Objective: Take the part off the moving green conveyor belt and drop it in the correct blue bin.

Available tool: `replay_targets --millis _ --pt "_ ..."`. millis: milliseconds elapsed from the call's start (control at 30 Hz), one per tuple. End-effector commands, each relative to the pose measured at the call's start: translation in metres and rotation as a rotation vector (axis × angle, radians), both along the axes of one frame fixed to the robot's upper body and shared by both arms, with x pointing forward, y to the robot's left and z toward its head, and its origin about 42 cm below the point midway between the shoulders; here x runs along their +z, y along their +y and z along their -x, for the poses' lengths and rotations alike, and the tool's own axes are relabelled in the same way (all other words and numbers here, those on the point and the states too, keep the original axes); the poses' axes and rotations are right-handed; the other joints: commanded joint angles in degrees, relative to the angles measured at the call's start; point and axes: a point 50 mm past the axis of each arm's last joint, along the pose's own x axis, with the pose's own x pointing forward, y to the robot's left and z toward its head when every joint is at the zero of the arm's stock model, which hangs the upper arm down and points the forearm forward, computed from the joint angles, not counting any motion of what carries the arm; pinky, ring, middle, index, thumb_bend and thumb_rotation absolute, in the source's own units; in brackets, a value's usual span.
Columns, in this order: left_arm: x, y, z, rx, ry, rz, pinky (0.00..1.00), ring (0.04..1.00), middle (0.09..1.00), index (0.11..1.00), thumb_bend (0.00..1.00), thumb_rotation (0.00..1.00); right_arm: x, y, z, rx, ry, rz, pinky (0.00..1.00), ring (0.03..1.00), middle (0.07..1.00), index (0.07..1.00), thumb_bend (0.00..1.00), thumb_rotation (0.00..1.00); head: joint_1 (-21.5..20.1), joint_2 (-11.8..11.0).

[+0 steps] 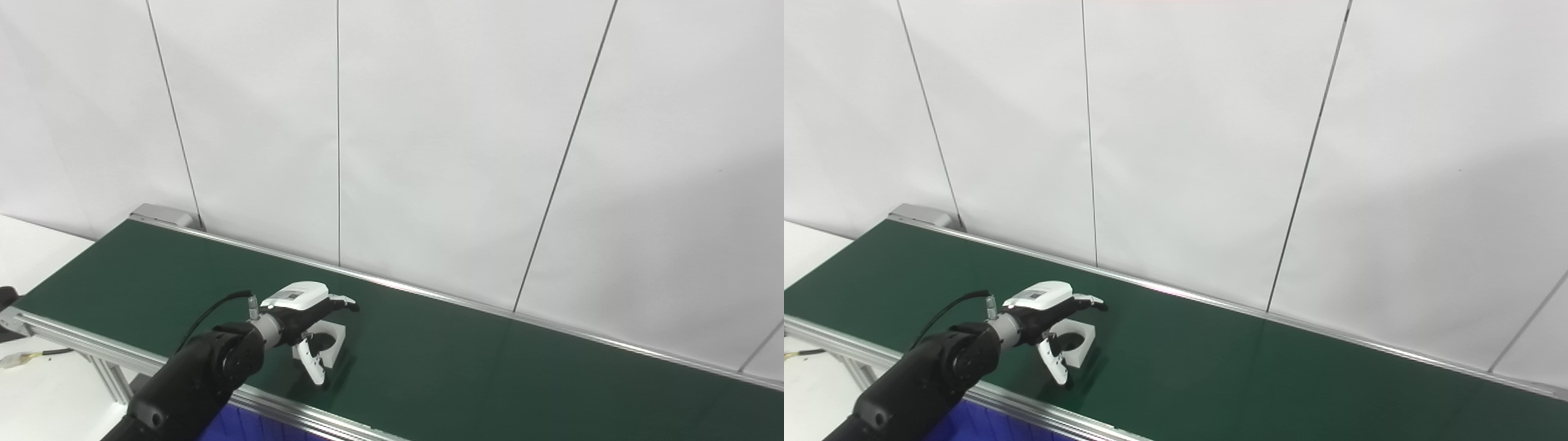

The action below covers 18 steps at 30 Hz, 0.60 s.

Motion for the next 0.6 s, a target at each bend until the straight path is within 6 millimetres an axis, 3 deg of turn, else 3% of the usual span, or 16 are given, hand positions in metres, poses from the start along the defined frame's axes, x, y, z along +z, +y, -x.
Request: replay_targets --millis 0,567 --pt "0.016 -0.001 -0.012 0.012 -0.062 -0.016 0.88 0.923 0.921 0.887 0.94 0.00 0.012 0.000 -0.004 0.000 -0.062 -0.023 0.73 0.800 0.841 0.894 0.81 0.32 0.2 0.1" --pt "0.002 -0.015 -0.036 0.032 -0.005 -0.074 0.92 0.926 0.925 0.899 0.91 0.02 0.012 -0.002 -0.003 0.004 -0.059 -0.021 0.74 0.808 0.845 0.901 0.81 0.32 0.1 0.1"
